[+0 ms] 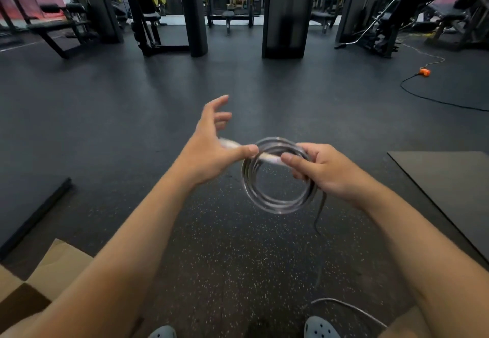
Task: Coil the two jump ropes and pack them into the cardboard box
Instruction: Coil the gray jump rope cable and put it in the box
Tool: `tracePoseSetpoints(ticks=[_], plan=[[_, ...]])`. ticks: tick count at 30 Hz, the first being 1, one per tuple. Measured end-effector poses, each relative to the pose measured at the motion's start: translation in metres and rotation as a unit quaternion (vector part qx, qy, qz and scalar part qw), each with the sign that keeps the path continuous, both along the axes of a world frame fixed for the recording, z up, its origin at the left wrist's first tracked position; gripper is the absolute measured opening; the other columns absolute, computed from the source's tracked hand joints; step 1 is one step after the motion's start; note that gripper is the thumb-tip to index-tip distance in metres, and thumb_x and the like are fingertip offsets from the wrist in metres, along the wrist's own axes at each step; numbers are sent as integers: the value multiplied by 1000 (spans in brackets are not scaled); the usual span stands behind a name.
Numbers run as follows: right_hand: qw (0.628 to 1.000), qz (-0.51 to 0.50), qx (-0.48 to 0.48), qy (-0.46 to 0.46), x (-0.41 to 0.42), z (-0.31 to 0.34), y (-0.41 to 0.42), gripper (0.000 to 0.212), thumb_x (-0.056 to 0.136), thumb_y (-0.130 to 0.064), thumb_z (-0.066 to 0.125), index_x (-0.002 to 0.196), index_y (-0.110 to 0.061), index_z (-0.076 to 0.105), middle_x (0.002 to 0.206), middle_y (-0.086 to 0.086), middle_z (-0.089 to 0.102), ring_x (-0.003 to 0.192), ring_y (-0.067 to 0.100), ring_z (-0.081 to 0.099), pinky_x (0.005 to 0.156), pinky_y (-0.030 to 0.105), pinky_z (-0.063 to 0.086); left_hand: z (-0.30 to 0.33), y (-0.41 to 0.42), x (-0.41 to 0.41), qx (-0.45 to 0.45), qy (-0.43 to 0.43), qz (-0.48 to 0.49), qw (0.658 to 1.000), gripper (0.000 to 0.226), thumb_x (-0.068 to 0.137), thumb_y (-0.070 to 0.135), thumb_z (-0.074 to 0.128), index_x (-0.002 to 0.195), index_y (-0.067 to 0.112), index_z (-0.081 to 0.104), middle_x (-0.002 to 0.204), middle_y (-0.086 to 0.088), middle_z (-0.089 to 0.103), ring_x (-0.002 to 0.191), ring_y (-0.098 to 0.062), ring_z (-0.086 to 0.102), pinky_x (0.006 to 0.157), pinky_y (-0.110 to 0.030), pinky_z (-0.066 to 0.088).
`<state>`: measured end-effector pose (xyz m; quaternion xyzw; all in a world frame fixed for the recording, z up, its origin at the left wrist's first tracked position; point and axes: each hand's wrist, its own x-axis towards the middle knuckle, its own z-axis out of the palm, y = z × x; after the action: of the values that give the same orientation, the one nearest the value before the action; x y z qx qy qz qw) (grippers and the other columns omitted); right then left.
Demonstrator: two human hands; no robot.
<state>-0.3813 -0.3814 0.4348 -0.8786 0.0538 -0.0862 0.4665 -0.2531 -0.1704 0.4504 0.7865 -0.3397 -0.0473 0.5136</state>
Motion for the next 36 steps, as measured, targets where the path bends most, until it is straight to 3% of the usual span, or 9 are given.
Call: tracePoseSetpoints(ticks=[2,5,10,13,17,25,29,31,36], plan=[[997,59,-26,34,-1,-1,5,33,89,-53,64,103,-23,67,63,-8,59,59,9,50,60,29,40,14,4,-4,118,-74,-95,986,96,71,47,88,149,37,33,138,13,55,129,-1,50,112,-29,38],[992,120,0,45,1,-5,20,29,88,-46,70,108,-31,55,66,-1,64,59,14,52,60,32,41,10,-8,-18,258,-38,-192,946,73,69,46,91,130,32,53,116,16,71,111,-2,65,104,-34,49],[992,108,61,10,2,-3,22,45,84,-52,69,105,-18,47,67,17,68,59,21,52,59,34,40,-15,-20,-35,155,217,-249,931,20,84,24,83,98,12,75,71,-2,66,62,-19,62,73,-40,58],[998,43,34,-40,2,-1,22,49,87,-65,52,96,-17,56,61,6,64,54,21,56,57,34,44,-17,-24,-41,136,184,-228,946,34,91,40,74,95,6,73,63,-1,49,51,-14,43,52,-30,46],[995,-14,27,-94,1,1,18,57,97,-60,42,83,-12,69,53,-2,56,50,16,54,51,28,41,-7,-21,-37,117,137,-213,960,38,94,48,66,80,13,66,60,1,47,49,-15,39,47,-26,37],[1000,-16,-14,-7,-13,2,-36,33,94,-42,66,77,-14,71,65,4,61,61,10,57,65,18,48,1,3,0,-143,245,-153,947,39,83,48,70,78,12,56,55,7,37,41,-7,31,44,-22,37],[993,-45,109,7,-10,-11,-48,39,94,-44,62,78,-9,57,60,4,57,55,20,57,69,37,57,4,0,5,-311,295,-87,899,38,78,50,68,78,15,53,52,9,36,40,-5,31,44,-21,38],[986,-77,149,-8,-1,-16,-34,41,98,-50,54,78,-13,56,55,-1,46,50,17,39,52,33,43,0,-13,-7,-364,326,-63,870,38,80,50,67,79,15,52,52,9,35,40,-5,31,45,-21,39],[960,-51,275,-2,13,-22,43,76,86,-82,29,100,-15,63,72,2,64,61,14,49,59,29,37,-10,-50,-39,-495,402,29,769,36,98,47,58,78,17,48,54,8,35,43,-7,39,51,-25,51]])
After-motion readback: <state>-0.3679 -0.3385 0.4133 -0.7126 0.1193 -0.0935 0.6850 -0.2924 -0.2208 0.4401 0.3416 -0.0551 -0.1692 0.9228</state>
